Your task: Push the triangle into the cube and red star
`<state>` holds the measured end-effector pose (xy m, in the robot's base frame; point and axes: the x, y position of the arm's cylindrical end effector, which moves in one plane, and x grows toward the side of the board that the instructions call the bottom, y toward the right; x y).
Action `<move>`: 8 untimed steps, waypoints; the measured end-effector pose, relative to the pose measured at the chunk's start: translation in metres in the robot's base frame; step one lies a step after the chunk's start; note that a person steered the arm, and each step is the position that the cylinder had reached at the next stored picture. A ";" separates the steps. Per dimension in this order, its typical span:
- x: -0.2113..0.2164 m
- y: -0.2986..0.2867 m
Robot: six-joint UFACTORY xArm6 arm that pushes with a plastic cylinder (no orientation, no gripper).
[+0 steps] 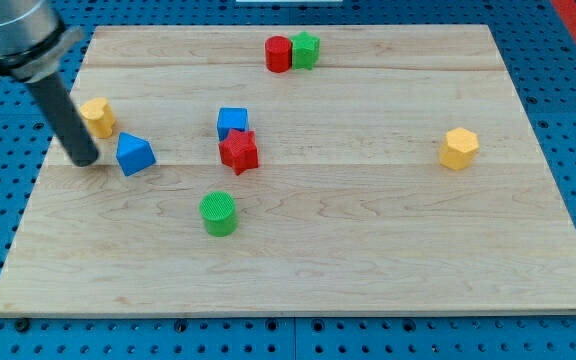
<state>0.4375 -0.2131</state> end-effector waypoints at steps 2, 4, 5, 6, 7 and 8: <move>0.001 0.110; -0.014 0.114; 0.007 0.076; 0.051 0.056; 0.113 0.057; 0.134 0.107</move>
